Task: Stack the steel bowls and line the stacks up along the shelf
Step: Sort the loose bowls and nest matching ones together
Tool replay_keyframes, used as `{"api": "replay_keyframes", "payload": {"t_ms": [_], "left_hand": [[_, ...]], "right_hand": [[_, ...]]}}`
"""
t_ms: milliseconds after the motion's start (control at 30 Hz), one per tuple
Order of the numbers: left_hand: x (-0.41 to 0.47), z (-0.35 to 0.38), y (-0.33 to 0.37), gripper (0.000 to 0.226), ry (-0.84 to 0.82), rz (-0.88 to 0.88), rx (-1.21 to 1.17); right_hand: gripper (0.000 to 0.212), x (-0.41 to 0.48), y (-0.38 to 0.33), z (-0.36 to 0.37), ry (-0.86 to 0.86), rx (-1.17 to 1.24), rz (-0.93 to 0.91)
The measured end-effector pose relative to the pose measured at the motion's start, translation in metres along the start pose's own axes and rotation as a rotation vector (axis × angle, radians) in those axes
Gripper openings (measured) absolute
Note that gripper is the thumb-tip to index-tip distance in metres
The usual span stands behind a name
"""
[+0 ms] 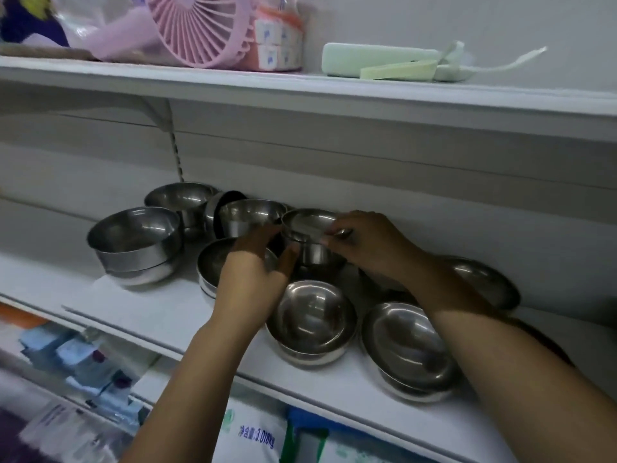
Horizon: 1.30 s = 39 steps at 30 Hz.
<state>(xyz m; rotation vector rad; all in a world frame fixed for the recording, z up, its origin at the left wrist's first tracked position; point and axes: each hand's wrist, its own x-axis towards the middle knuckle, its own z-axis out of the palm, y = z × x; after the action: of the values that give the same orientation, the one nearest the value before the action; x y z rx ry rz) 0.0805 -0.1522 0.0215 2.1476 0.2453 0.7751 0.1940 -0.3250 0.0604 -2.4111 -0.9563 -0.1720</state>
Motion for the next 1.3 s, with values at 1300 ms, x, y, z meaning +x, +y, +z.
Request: {"api": "replay_keyframes", "payload": {"t_ms": [1300], "left_hand": [[0.041,0.036,0.039,0.02,-0.333,0.308,0.174]], "right_hand": [[0.006,-0.14,0.029,-0.046,0.777,0.11,0.452]]}}
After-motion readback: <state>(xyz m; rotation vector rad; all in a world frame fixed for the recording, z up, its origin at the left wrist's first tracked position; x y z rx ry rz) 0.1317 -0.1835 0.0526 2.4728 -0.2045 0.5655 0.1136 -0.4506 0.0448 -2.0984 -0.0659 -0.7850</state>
